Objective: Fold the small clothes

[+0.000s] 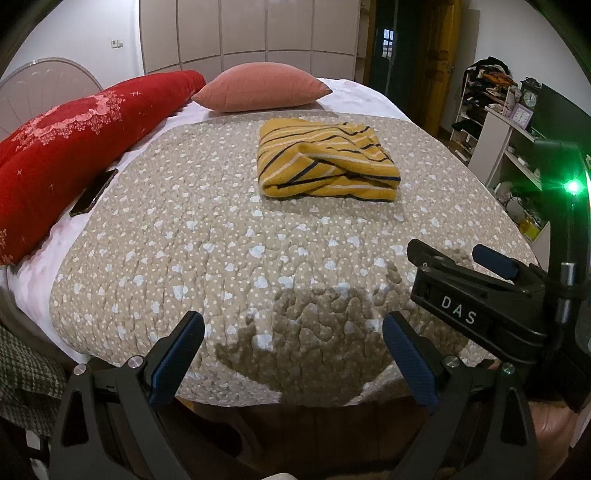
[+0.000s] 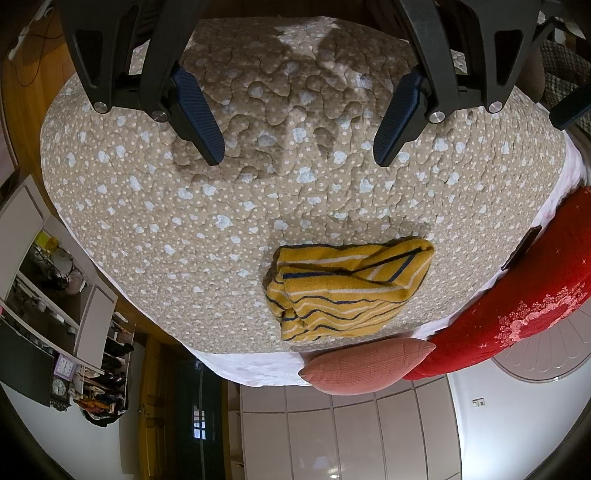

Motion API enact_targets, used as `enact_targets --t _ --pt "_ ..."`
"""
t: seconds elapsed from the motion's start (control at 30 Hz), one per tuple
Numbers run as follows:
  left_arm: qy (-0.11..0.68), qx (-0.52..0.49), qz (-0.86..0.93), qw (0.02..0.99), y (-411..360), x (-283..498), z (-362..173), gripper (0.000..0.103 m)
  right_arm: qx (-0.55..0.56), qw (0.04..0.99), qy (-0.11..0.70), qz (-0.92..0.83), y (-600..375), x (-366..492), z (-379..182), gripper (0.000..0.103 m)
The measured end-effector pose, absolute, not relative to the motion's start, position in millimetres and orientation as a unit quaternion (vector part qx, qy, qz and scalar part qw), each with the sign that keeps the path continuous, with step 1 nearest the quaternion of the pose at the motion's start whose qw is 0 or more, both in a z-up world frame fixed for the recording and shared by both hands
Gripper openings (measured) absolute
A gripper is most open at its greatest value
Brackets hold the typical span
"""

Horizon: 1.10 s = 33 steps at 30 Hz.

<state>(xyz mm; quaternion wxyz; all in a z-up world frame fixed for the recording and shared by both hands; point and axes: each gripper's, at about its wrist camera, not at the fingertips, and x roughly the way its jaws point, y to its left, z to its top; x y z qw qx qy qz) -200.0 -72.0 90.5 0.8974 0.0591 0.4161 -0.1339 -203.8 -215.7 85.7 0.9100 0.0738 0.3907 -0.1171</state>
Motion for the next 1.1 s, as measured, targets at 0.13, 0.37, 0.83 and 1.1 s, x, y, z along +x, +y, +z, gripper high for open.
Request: enact_targets --t 0.13,0.37,0.83,1.1 --pt "0.418 0.059 -0.134 0.896 -72 -200 89 0.097 0.071 0.91 0.391 -0.116 -216 -204 86 0.087" --pt "0.422 0.058 -0.134 0.895 -71 -198 88 0.097 0.07 0.91 0.391 -0.116 -216 -204 85 0.087" --pt "0.422 0.058 -0.133 0.895 -71 -198 88 0.097 0.077 0.909 0.388 -0.133 -229 -205 86 0.087" --pt "0.416 0.062 -0.126 0.898 -70 -199 88 0.097 0.08 0.909 0.384 -0.14 -234 -206 87 0.087"
